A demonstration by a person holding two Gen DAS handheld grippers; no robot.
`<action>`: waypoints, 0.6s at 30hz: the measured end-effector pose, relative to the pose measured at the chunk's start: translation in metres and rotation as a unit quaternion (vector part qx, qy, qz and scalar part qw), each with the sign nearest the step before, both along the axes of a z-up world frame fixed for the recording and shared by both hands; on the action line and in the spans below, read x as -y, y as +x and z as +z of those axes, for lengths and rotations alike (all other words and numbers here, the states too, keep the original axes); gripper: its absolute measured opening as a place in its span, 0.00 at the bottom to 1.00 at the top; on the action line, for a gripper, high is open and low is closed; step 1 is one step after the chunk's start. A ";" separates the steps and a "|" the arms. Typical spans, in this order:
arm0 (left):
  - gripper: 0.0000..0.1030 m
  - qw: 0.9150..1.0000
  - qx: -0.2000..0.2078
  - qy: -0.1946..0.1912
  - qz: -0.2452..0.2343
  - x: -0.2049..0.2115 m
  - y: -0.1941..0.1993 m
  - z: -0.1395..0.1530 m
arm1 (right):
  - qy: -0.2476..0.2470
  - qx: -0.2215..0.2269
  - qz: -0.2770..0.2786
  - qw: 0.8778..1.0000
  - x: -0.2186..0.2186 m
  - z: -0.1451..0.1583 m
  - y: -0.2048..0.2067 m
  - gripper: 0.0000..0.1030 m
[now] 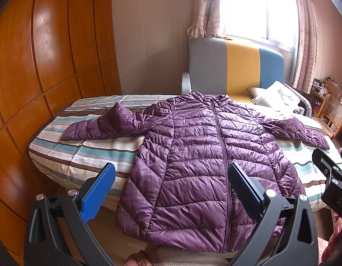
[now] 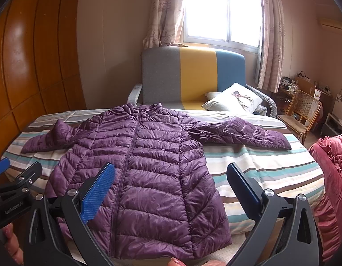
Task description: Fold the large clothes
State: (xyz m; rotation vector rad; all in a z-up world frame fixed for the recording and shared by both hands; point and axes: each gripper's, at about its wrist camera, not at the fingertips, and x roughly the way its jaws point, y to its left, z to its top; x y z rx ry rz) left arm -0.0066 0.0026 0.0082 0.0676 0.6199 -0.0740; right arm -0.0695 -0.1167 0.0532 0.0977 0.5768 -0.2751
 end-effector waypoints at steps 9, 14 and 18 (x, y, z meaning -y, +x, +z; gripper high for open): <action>0.98 1.000 -0.003 -0.006 -0.013 -0.001 0.001 0.000 | 0.002 0.001 -0.004 1.000 0.002 0.000 0.000 0.97; 0.98 1.000 -0.004 -0.005 -0.011 -0.002 0.002 -0.001 | 0.003 0.001 -0.003 1.000 0.002 -0.001 0.000 0.97; 0.98 1.000 -0.007 -0.006 -0.014 -0.001 0.003 -0.002 | 0.003 0.001 -0.004 1.000 0.002 -0.001 -0.001 0.97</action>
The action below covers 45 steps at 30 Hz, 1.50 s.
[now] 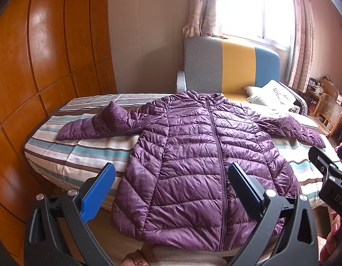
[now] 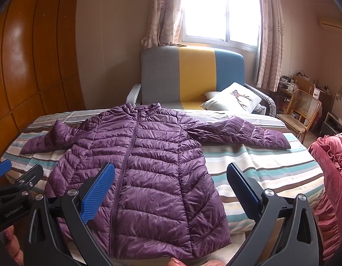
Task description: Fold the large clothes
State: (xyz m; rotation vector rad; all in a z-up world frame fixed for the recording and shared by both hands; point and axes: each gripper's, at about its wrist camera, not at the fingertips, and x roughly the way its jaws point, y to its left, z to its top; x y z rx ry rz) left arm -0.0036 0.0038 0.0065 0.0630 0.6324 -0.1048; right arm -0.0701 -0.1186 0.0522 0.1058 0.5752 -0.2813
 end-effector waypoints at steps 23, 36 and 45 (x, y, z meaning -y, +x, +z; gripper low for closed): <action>0.98 1.000 -0.008 -0.005 -0.007 0.002 0.001 -0.003 | 0.003 -0.005 -0.001 1.000 0.001 -0.003 0.001 0.97; 0.98 1.000 -0.007 -0.005 -0.007 0.002 0.001 -0.003 | 0.004 -0.007 -0.001 1.000 0.001 -0.005 0.003 0.97; 0.98 1.000 -0.008 -0.005 -0.006 0.002 0.001 -0.003 | 0.005 -0.009 -0.003 1.000 0.002 -0.006 0.003 0.97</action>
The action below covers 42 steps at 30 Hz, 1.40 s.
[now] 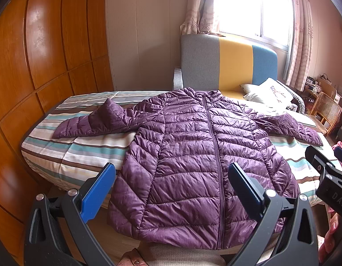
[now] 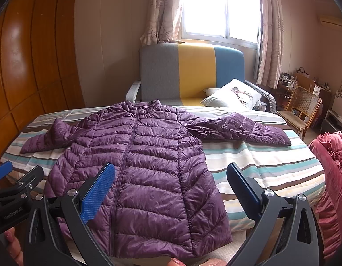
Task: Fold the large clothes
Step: 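Grasp the sleeve cuff of the purple jacket with the right gripper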
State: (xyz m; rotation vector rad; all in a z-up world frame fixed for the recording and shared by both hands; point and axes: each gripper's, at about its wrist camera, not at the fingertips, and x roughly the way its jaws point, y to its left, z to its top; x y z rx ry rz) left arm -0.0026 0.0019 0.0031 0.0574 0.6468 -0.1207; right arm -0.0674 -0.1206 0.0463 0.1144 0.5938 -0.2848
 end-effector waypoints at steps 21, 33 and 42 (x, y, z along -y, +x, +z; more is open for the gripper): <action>0.98 0.996 -0.028 0.080 0.037 -0.001 0.112 -0.064 | 0.122 -0.109 -0.165 0.973 0.224 -0.110 0.124 0.97; 0.98 0.990 -0.073 0.085 0.090 -0.009 0.212 -0.104 | 0.204 -0.074 -0.374 0.901 0.416 -0.159 0.138 0.91; 0.98 0.988 -0.057 0.099 0.108 -0.005 0.236 -0.125 | 0.271 -0.036 -0.440 0.856 0.470 -0.189 0.147 0.72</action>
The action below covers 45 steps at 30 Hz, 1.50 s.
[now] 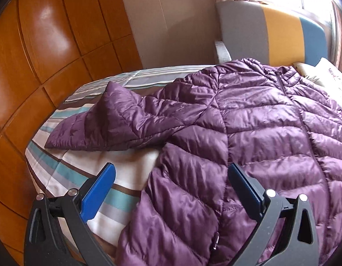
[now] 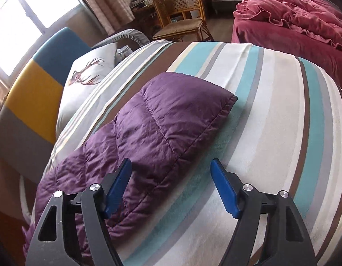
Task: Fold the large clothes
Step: 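Grasp the sleeve cuff of the purple jacket with the right gripper, then lift the sleeve and fold it across the jacket body with the right gripper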
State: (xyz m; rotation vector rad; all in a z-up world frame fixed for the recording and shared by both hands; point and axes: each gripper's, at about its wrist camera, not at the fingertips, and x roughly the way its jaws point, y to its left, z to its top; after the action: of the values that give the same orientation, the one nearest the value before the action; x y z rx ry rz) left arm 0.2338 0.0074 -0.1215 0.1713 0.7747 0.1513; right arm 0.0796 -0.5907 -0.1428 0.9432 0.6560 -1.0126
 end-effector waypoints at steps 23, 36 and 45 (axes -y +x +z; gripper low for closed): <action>0.98 0.999 -0.046 -0.005 0.018 -0.003 0.007 -0.033 | -0.055 -0.009 0.025 0.998 0.007 0.006 0.017 0.13; 0.98 0.997 -0.062 -0.051 0.021 -0.014 0.006 -0.036 | -0.163 -0.014 0.109 0.980 -0.049 0.075 0.045 0.10; 0.98 0.999 -0.041 -0.023 0.005 -0.009 0.001 -0.036 | -0.218 0.014 0.227 0.949 -0.134 0.120 0.091 0.10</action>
State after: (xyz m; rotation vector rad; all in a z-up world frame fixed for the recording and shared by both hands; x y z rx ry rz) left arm 0.2346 0.0161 -0.1575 0.1310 0.8605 0.1361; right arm 0.1707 -0.4568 -0.0225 0.3888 0.5584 -0.6862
